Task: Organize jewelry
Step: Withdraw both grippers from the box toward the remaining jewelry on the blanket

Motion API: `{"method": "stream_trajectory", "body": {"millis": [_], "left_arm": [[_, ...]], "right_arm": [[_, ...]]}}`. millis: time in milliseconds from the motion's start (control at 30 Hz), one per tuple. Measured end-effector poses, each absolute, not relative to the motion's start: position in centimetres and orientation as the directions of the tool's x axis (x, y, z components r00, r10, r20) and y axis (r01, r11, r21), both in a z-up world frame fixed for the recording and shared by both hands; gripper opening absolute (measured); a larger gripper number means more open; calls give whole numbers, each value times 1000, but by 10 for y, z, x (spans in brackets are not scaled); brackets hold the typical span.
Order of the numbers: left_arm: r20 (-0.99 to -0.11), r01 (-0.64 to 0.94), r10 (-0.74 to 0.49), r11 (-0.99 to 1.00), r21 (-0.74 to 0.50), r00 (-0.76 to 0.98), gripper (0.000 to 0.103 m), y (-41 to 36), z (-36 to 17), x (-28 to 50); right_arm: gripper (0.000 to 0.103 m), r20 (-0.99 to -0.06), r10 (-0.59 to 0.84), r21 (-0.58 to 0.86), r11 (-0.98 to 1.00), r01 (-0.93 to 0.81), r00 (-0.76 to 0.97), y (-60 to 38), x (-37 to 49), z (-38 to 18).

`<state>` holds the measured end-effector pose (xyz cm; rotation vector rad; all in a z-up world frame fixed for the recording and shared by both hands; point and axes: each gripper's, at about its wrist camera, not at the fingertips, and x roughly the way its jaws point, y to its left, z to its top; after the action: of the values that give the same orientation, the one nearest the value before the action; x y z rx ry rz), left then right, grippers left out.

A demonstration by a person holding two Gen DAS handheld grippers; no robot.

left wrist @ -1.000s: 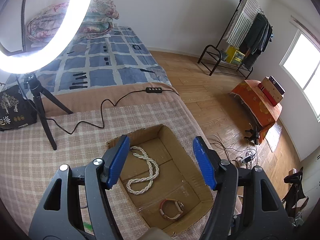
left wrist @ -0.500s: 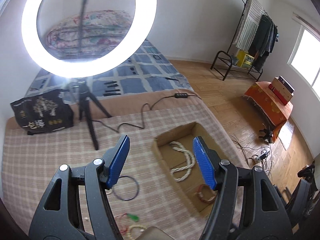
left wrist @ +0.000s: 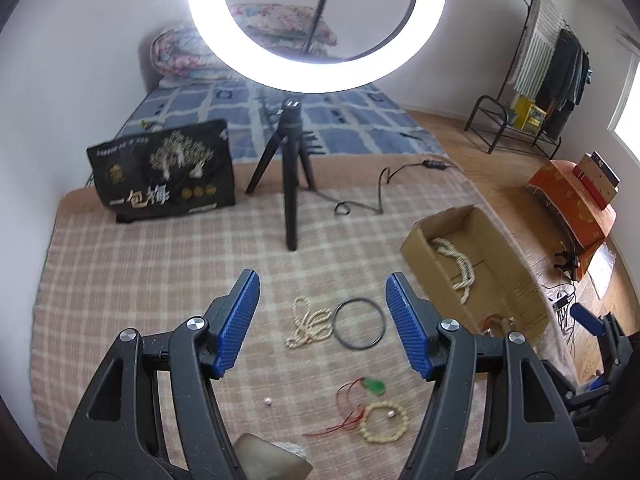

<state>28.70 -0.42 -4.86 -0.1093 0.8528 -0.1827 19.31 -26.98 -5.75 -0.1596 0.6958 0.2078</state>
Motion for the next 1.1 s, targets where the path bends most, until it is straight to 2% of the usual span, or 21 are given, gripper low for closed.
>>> {"method": "stream_trajectory", "body": {"millis": [233, 367, 500, 667, 800, 1100], "left_arm": [[-754, 88, -237, 968, -233, 613, 68, 15, -74, 286], [-759, 76, -258, 961, -267, 597, 67, 22, -87, 291], [-773, 58, -278, 952, -300, 571, 67, 29, -101, 298], [-798, 35, -296, 944, -328, 524, 67, 35, -125, 308], [-827, 47, -318, 941, -335, 463, 56, 26, -147, 315], [-861, 48, -343, 935, -352, 376, 50, 5, -179, 327]], "right_arm": [[93, -681, 174, -70, 951, -300, 711, -250, 186, -72], [82, -725, 201, -45, 940, -337, 658, -241, 186, -84], [76, -774, 217, -15, 933, -359, 595, -233, 188, -99], [61, -834, 245, 58, 930, -362, 494, -226, 191, -122], [54, -868, 259, 94, 924, -371, 425, -218, 192, -139], [44, -897, 277, 126, 907, -402, 345, -203, 191, -158]]}}
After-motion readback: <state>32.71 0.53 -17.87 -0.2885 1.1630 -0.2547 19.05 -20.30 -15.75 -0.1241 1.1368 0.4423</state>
